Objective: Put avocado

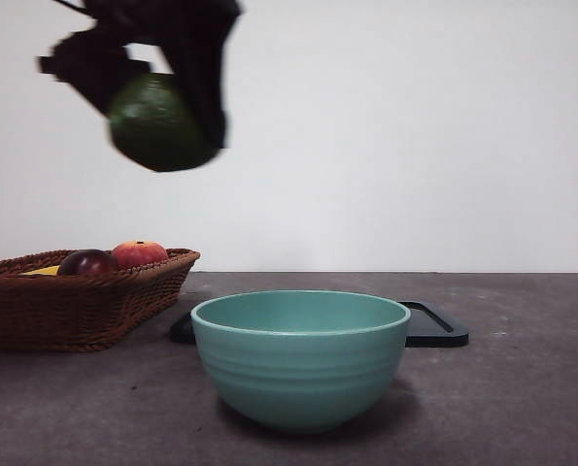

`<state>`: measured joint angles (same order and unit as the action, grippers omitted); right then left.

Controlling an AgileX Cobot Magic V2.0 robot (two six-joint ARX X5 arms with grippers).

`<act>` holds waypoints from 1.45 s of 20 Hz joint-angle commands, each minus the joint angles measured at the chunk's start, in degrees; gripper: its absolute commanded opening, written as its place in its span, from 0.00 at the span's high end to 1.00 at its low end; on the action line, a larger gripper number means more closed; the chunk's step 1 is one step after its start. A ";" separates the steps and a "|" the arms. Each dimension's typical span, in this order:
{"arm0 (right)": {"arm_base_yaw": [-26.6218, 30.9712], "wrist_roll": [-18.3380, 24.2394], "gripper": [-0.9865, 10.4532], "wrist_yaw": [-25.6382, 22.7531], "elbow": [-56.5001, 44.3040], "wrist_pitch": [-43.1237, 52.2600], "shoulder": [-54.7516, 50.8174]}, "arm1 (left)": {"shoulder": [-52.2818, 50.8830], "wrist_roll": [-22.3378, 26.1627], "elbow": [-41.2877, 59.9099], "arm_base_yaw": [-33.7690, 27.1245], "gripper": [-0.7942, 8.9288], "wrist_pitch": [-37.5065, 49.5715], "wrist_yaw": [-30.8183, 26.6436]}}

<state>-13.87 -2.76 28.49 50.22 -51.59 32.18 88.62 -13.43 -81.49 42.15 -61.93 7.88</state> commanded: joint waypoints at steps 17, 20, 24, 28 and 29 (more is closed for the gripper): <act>-0.26 0.63 0.41 0.02 1.14 2.49 0.15 | 21.53 -0.55 -1.20 12.13 0.85 10.51 -0.68; -0.26 0.63 0.41 0.02 1.14 2.49 0.15 | 22.21 -0.55 -1.20 12.13 0.85 10.32 -0.70; -0.26 0.63 0.41 0.02 1.14 2.49 0.15 | 22.21 -0.42 -1.20 12.13 0.61 10.36 -0.70; -0.26 0.63 0.41 0.02 1.14 2.49 0.15 | 22.21 0.42 -1.38 12.13 0.49 10.43 -0.70; -0.26 0.63 0.41 0.02 1.14 2.49 0.15 | 22.18 0.57 -1.60 12.13 0.49 10.27 -0.68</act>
<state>-13.87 -2.76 28.51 50.22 -49.84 32.18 109.47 -13.87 -81.52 53.76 -51.66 7.40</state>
